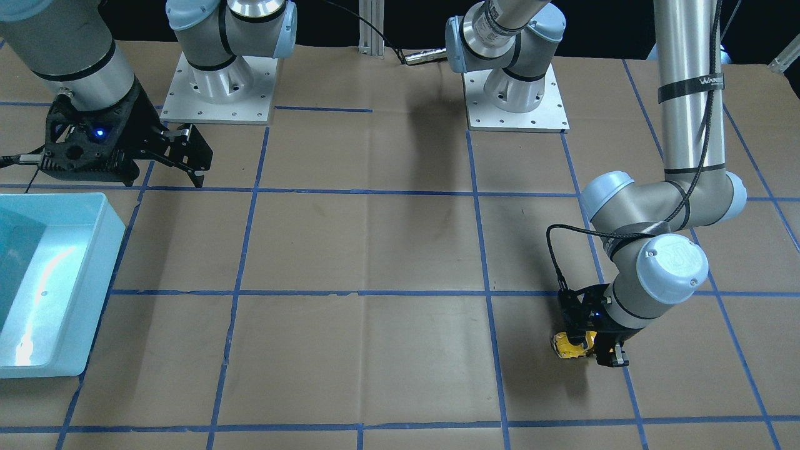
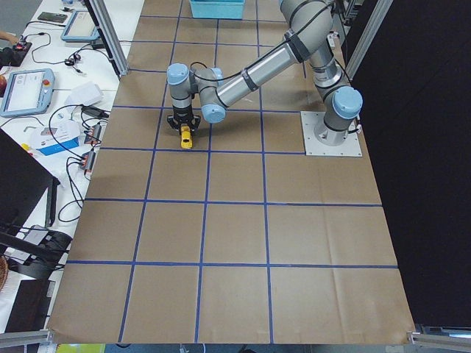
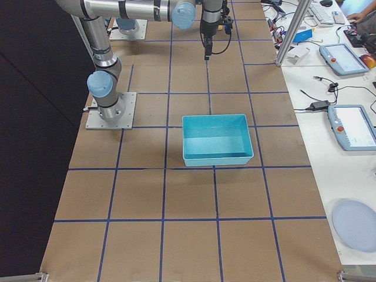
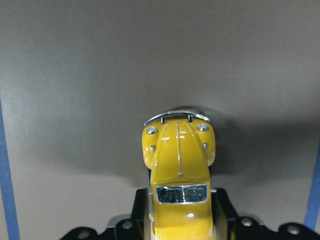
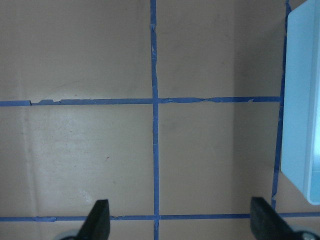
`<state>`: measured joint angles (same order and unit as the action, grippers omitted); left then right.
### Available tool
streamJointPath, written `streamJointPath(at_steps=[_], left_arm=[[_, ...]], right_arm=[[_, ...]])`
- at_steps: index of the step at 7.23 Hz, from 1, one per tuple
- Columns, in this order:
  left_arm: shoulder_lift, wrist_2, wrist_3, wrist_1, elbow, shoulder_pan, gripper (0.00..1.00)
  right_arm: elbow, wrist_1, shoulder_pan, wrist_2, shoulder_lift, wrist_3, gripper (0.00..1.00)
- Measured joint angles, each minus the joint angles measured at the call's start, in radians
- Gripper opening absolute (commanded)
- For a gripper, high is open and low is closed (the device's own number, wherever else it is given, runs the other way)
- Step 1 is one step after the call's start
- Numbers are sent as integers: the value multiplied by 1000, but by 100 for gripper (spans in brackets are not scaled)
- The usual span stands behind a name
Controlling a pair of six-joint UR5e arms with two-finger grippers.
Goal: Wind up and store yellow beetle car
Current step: 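Keep dragging the car backward, rear first, with the left gripper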
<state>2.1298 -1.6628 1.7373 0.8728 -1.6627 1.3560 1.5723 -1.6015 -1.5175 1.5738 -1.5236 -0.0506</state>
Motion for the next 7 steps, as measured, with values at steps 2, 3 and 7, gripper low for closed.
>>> streamJointPath(at_steps=[2,3,7], left_arm=[[-1,1,1,0,0,0,0],[-1,1,1,0,0,0,0],[-2,0,16,0,0,-4,0]], right_arm=[[0,0,0,0,0,0,100],[0,0,0,0,0,0,100],[0,0,0,-1,0,0,100]])
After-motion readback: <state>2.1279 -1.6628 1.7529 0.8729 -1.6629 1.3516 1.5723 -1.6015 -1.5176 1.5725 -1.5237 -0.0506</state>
